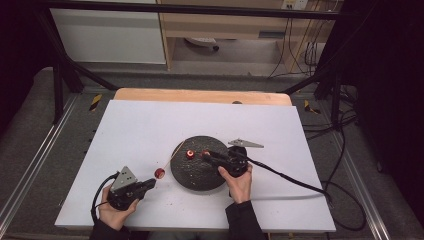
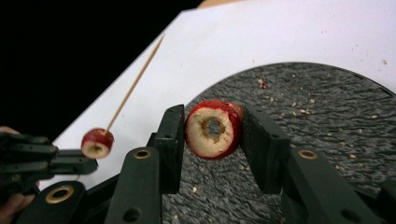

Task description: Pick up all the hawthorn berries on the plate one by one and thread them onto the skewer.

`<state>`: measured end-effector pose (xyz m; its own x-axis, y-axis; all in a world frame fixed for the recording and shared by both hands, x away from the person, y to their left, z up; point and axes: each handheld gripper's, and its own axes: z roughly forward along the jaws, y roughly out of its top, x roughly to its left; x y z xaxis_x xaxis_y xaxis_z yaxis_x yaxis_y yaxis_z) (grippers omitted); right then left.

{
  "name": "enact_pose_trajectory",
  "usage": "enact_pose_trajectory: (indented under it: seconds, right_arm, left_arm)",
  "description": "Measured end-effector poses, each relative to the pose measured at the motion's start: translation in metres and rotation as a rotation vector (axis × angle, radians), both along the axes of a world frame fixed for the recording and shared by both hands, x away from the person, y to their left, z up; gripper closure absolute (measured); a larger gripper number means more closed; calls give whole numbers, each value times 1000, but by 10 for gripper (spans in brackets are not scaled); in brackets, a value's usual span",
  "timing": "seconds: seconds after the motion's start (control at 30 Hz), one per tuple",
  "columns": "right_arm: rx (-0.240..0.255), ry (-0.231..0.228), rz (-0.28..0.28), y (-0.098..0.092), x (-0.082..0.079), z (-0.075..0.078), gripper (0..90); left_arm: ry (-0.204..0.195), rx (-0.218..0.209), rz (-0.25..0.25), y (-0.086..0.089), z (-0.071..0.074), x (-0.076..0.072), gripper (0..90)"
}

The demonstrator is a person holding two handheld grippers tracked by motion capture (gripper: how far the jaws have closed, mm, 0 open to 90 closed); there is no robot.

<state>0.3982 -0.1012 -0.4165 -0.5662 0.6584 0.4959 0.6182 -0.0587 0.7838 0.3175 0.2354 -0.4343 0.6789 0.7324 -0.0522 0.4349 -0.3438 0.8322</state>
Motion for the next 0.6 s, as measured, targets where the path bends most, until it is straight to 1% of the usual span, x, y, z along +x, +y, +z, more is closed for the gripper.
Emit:
enact_pose_trajectory:
  seconds: [0.13,0.23,0.37,0.47,0.5,0.6]
  right_arm:
    - [36,-29,-20,0,-4,-5,611]
    - [64,-52,-30,0,-7,-6,611]
    - [90,-77,-45,-1,-9,-4,611]
    - [110,-84,-52,-1,-9,-2,612]
    - [120,-96,-55,-2,-9,-2,611]
    - [151,-110,-66,-4,-8,0,612]
  left_arm:
    - [-1,1,-5,-2,0,0,880]
    - [-2,-1,-7,-4,-1,0,880]
    - [0,-12,-11,-6,-1,-1,880]
    - [-6,-20,-9,-8,0,-1,880]
    - [-8,-20,-11,-8,0,-1,880]
    - [-13,-25,-11,-11,1,-2,880]
